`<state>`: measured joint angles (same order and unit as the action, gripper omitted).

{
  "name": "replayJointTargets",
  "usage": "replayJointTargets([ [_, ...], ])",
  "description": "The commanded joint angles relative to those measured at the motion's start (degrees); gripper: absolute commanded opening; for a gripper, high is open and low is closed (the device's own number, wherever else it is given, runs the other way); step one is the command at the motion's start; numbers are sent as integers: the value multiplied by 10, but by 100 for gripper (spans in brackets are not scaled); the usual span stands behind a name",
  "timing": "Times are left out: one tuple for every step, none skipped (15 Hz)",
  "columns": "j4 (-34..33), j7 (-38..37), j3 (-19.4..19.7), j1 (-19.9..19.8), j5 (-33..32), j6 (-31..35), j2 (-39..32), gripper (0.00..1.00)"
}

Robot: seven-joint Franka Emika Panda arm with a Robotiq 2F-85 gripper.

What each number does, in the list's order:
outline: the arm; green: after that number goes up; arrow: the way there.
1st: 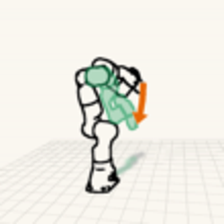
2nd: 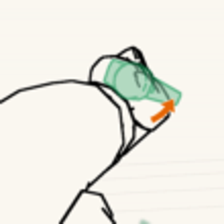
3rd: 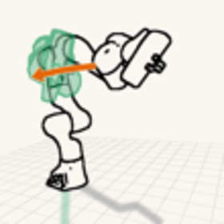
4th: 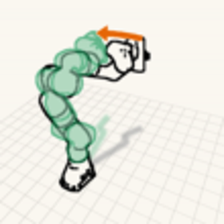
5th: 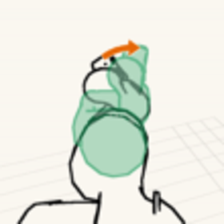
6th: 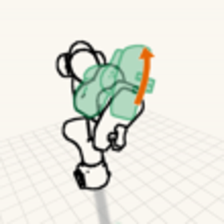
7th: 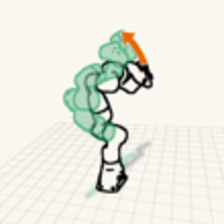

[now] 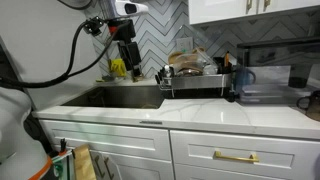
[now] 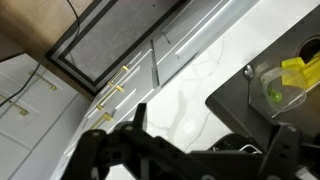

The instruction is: Pick up a green sponge on the left of the tap and put it in the sponge holder on the left side of the sink

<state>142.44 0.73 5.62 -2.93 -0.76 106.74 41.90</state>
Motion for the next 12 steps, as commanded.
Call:
replayJointTargets([
  [-2, 3, -4, -5, 3, -2, -1, 100],
  [-2, 3, -4, -5, 3, -2, -1, 100],
  [-2, 3, -4, -5, 3, -2, -1, 100],
  [-2, 3, -4, -5, 3, -2, -1, 100],
  [-2, 3, -4, -5, 3, -2, -1, 100],
  [-2, 3, -4, -5, 3, -2, -1, 100],
  [-14, 14, -13, 9, 4, -4, -18, 100],
  [-22, 27, -20, 22, 6, -9, -29, 100],
  [-33, 38, -34, 36, 4, -21, -43, 100],
  [-43, 45, -46, 48, 4, -28, -52, 100],
  [-52, 52, -58, 60, 4, -31, -65, 100],
  [-65, 57, -72, 73, 2, -36, -78, 100],
])
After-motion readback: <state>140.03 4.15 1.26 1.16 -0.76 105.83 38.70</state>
